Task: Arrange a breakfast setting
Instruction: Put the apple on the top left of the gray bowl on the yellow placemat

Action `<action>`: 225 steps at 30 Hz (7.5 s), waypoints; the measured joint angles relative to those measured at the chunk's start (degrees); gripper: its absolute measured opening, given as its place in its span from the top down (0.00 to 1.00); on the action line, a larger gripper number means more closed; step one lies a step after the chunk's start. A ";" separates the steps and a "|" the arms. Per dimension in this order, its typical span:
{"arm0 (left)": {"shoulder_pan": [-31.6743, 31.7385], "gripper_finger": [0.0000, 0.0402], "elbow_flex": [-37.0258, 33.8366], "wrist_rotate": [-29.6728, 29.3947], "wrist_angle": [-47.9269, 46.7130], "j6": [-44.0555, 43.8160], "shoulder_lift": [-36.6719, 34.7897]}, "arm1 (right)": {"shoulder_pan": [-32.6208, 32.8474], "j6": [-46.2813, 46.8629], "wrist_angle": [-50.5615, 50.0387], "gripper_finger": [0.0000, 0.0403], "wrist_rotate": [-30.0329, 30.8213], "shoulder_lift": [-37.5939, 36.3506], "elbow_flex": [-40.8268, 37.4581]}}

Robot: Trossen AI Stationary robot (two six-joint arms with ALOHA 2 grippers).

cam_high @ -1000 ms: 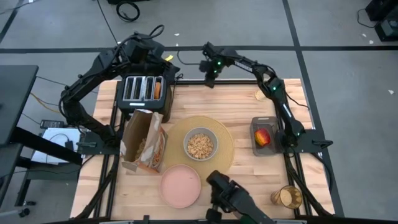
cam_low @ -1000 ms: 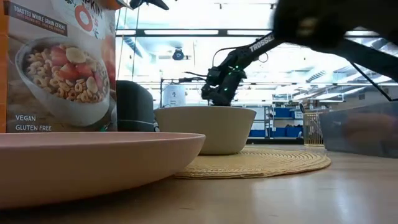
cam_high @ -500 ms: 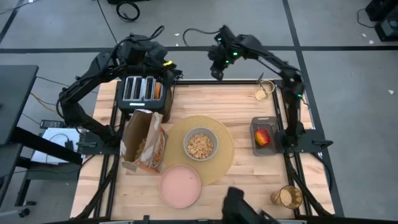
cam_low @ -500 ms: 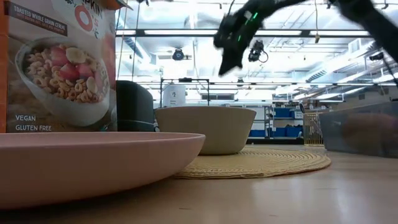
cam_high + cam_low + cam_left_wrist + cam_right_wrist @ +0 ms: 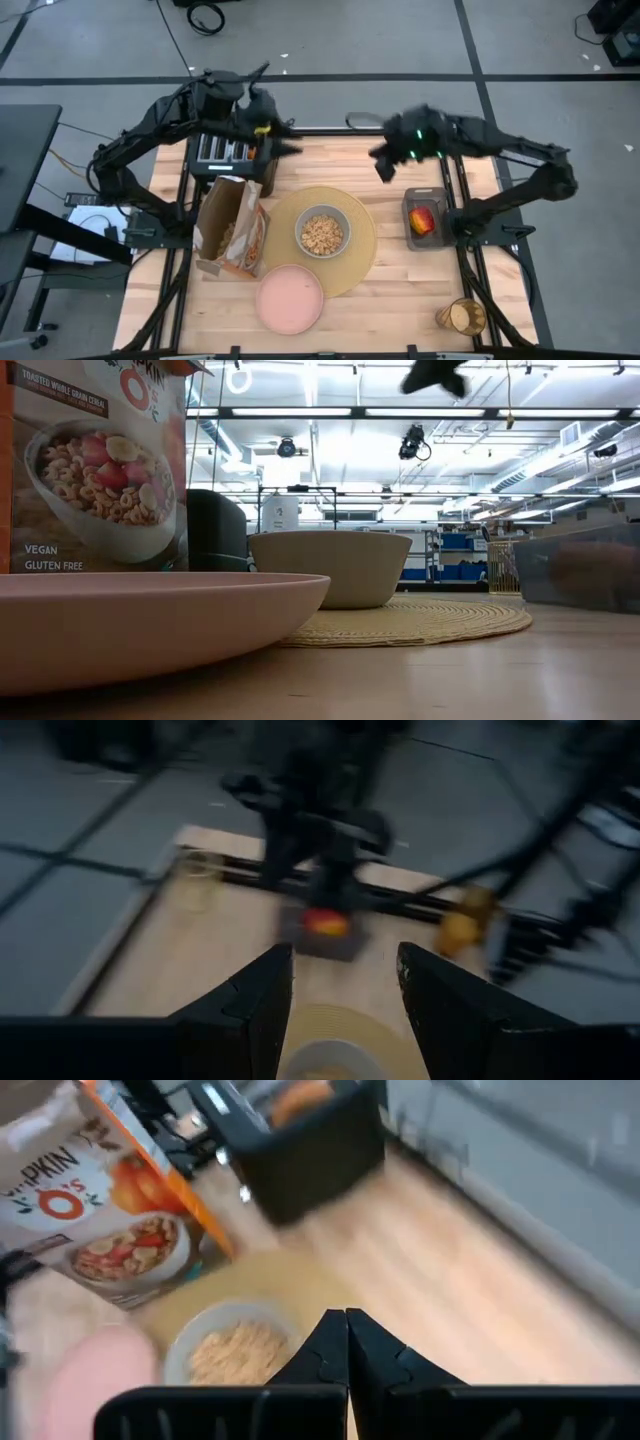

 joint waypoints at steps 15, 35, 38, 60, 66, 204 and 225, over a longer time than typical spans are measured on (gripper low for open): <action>-25.18 0.53 -0.04 -4.78 -8.95 -0.05 -2.37 | 24.92 55.92 -33.32 0.69 6.15 -0.34 -8.63; -43.14 0.53 -0.04 -31.56 -2.02 -11.88 -2.12 | 3.88 36.02 -15.95 0.04 -6.55 -6.42 -42.31; -42.69 0.53 -0.04 -32.08 -0.44 -12.02 -2.12 | 1.68 33.77 -13.32 0.06 -6.94 -5.24 -44.58; -37.41 0.52 -0.04 -32.78 5.94 -7.71 -2.12 | 0.84 26.24 -15.15 0.15 -9.42 -4.22 -39.96; -32.73 0.39 -0.04 -32.24 5.46 -8.34 -2.11 | 6.75 20.56 -21.76 0.16 -2.86 -6.81 -22.36; 7.20 0.96 -69.20 7.40 68.33 27.86 5.17 | 19.47 -18.59 38.75 0.07 7.98 1.02 -8.76; 6.31 0.96 -69.08 2.52 60.52 27.08 7.14 | 19.50 -18.19 38.14 0.07 6.45 1.02 -8.76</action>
